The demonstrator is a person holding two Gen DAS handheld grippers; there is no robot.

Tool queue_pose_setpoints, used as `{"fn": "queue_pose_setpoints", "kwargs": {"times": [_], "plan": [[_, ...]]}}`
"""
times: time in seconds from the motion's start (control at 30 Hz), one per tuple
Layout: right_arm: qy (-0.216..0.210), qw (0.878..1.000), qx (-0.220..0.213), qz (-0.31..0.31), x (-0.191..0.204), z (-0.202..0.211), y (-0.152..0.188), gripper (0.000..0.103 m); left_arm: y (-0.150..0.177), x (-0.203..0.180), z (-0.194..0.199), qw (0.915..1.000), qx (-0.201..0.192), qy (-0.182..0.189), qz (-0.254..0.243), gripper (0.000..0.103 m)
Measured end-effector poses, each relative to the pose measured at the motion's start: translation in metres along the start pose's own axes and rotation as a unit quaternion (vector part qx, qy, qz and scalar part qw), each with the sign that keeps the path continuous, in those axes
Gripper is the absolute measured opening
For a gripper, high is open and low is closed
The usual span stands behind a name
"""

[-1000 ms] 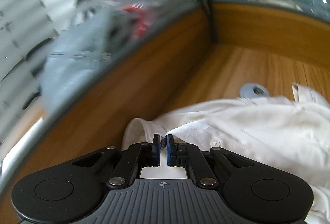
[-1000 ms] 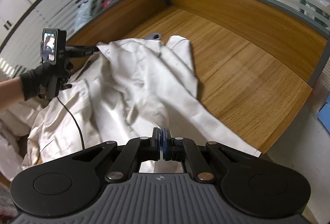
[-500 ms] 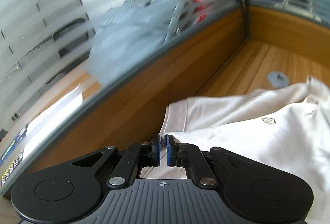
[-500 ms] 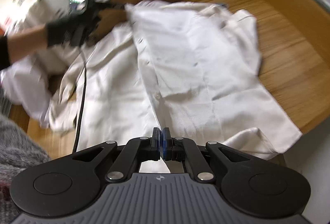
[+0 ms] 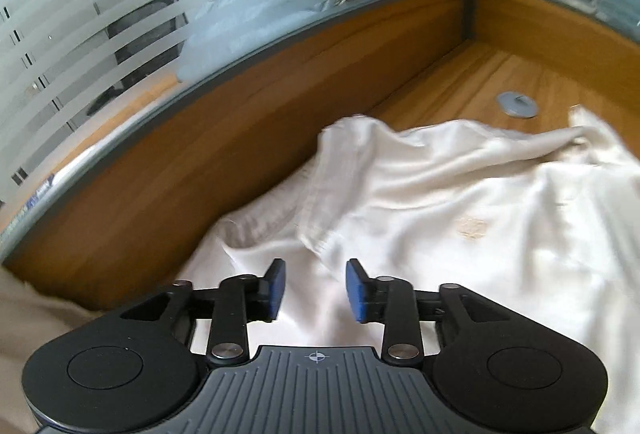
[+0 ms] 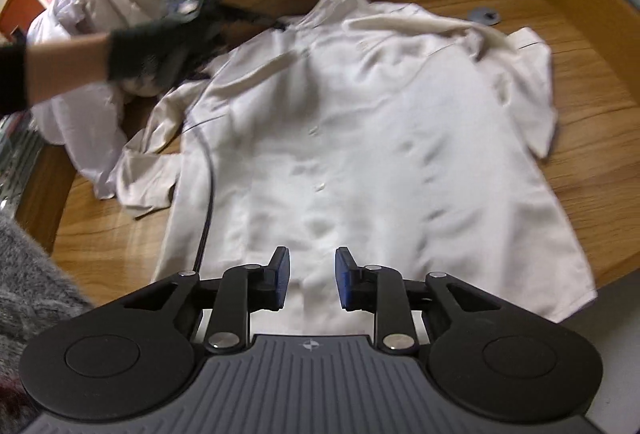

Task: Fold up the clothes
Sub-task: 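Release the shirt with both tools, leaving it spread button side up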

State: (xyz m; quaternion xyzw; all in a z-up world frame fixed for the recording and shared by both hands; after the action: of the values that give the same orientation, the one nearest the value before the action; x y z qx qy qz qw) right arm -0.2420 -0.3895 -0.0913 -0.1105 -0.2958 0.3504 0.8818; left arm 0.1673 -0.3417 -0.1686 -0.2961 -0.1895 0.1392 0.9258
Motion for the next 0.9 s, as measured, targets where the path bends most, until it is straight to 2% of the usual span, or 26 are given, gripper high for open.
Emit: {"fn": "queue_pose_setpoints", "kwargs": {"times": [0.1, 0.23, 0.3, 0.5, 0.73, 0.9], "plan": [[0.025, 0.999, -0.02, -0.006, -0.028, 0.008, -0.017, 0.039, 0.01, -0.024, 0.023, 0.9996, -0.006, 0.024, 0.014, 0.046], [0.055, 0.998, -0.036, 0.004, -0.069, 0.01, -0.048, 0.041, 0.026, -0.058, 0.052, 0.998, -0.009, 0.05, 0.039, 0.051], [0.068, 0.997, -0.041, 0.012, -0.09, 0.007, -0.064, 0.047, 0.03, -0.076, 0.062, 0.9972, -0.008, 0.053, 0.051, 0.053], [0.089, 0.995, -0.03, 0.02, -0.156, -0.021, -0.118, 0.066, 0.044, -0.123, 0.085, 0.9936, 0.014, 0.027, 0.109, 0.053], [0.077, 0.997, -0.002, 0.031, -0.208, -0.072, -0.171, 0.071, 0.065, -0.181, 0.098, 0.98, 0.057, -0.001, 0.191, 0.053], [0.059, 0.996, 0.029, 0.064, -0.211, -0.109, -0.193, 0.076, 0.079, -0.221, 0.101, 0.9682, 0.08, -0.014, 0.236, 0.053]]}}
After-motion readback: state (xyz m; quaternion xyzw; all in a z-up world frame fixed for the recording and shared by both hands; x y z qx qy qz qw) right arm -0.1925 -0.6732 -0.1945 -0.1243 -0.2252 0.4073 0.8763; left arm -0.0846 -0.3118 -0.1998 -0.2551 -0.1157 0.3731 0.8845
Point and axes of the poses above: each gripper's, at about its wrist camera, not at the fingertips, and z roughly against the way its jaws point, x to its left, y to its underside, the point moved 6 cm from there along -z, roughly the way its jaws point, and after that the axes turned 10 degrees about -z, right-handed, at the moved point
